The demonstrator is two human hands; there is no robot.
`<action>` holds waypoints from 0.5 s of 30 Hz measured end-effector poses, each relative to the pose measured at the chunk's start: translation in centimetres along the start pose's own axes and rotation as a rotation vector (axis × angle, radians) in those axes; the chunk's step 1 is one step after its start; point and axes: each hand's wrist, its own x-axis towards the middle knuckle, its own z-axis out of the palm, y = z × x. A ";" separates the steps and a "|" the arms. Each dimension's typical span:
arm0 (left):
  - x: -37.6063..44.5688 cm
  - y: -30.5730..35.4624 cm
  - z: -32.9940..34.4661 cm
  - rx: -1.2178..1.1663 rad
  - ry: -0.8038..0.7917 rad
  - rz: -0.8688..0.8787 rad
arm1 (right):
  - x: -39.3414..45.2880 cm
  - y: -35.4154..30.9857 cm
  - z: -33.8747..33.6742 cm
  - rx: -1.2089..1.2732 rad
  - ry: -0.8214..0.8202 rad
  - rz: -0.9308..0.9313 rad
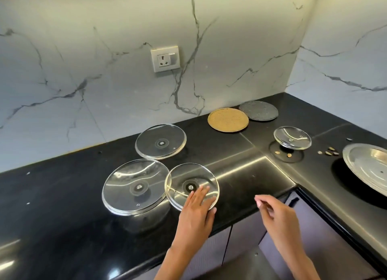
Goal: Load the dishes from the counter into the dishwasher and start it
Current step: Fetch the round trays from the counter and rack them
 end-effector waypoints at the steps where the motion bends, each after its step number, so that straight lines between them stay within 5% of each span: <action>1: 1.4 -0.1 0.5 -0.015 -0.014 0.017 | 0.6 0.2 0.3 -0.020 0.004 -0.004; 15: 22.1 -1.4 10.4 0.059 -0.161 0.124 | 13.2 5.1 0.9 -0.184 0.115 0.131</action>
